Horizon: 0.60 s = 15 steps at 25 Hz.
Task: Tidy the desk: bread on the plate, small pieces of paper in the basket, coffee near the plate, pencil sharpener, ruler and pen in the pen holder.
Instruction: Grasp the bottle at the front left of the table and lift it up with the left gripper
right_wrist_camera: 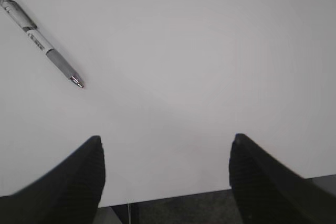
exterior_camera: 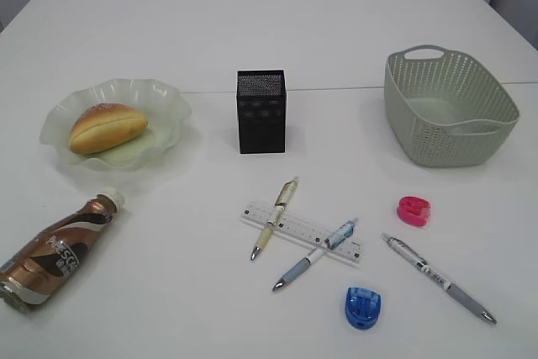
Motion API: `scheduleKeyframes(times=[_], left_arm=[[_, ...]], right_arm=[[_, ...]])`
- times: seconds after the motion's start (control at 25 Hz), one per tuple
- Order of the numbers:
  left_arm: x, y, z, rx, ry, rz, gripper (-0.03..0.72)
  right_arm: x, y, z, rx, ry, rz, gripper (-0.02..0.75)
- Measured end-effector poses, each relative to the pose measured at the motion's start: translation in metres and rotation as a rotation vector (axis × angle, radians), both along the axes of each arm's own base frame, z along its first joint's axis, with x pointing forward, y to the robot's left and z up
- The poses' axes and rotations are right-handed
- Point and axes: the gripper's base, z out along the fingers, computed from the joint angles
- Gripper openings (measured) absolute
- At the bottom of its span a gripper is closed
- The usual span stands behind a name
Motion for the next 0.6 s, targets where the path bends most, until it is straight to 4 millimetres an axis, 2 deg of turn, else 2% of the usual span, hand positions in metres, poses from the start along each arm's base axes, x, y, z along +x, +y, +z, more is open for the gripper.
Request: scheduleKeyframes(times=[0.12,0.24,0.44,0.6], left_arm=[[0.019,-0.006,-0.015,0.047,0.061,-0.027,0.494],[0.045,-0.017,-0.039,0.099,0.162,-0.058,0.545],[0.09,-0.029,-0.095,0.27,0.326,-0.094,0.561],[0.114,-0.031,-0.129,0.378,0.408,-0.108,0.562]], right_arm=[[0.0,0.0,0.0,0.003,0.001,-0.001,0.572],[0.0,0.001,0.0,0.015,0.001,-0.002,0.572],[0.0,0.002,0.0,0.021,0.002,-0.002,0.572],[0.0,0.002,0.0,0.021,0.002,-0.002,0.572]])
